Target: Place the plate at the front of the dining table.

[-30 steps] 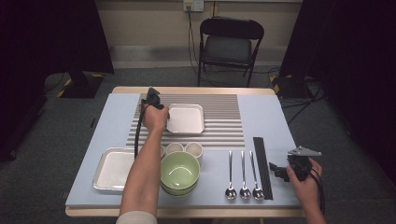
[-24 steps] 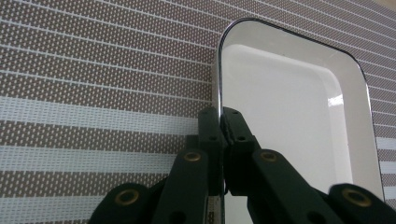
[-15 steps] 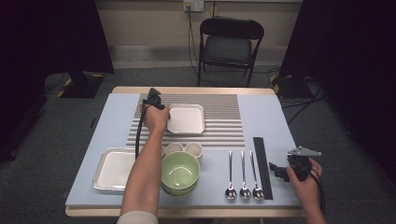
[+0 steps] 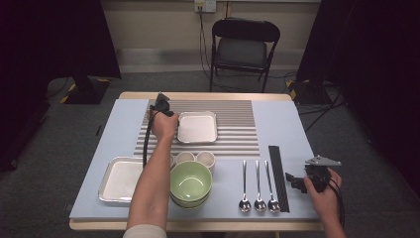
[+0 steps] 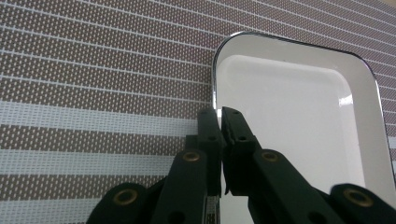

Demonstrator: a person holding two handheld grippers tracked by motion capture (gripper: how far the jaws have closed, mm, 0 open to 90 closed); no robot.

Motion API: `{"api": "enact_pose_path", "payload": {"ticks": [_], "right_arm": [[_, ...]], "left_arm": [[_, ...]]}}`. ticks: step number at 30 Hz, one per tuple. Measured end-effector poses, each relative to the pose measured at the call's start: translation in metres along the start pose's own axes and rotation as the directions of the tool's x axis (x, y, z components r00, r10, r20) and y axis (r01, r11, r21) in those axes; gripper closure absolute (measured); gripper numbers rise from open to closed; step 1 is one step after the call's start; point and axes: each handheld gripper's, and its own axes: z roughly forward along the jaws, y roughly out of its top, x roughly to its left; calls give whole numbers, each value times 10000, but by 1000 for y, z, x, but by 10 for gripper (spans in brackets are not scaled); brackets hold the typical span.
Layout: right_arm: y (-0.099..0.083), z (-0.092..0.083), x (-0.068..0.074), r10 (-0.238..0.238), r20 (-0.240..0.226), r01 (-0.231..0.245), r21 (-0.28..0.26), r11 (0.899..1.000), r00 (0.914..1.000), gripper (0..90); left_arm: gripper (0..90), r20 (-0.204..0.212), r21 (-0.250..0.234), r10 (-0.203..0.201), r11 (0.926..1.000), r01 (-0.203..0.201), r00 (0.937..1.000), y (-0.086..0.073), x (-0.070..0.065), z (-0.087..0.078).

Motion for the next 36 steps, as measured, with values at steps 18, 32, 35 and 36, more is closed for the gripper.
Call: {"api": "enact_pose_path", "payload": {"ticks": [18, 32, 35, 36], "right_arm": [[0, 0, 0, -25, 2, 25, -13, 10000, 10000, 129], [0, 0, 0, -24, 10, 24, -10, 10000, 10000, 129], [0, 0, 0, -35, 17, 35, -21, 10000, 10000, 129], [0, 0, 0, -33, 18, 33, -18, 10000, 10000, 129]], "left_arm": [[785, -17, -67, 311, 9995, -312, 9995, -1, 2, -12], [533, 243, -584, 1112, 9922, -1097, 9935, -1, 5, -19], [503, 266, -505, 1406, 9890, -1391, 9897, -2, 6, -20], [487, 242, -509, 1426, 9887, -1413, 9895, -2, 6, -20]]}}
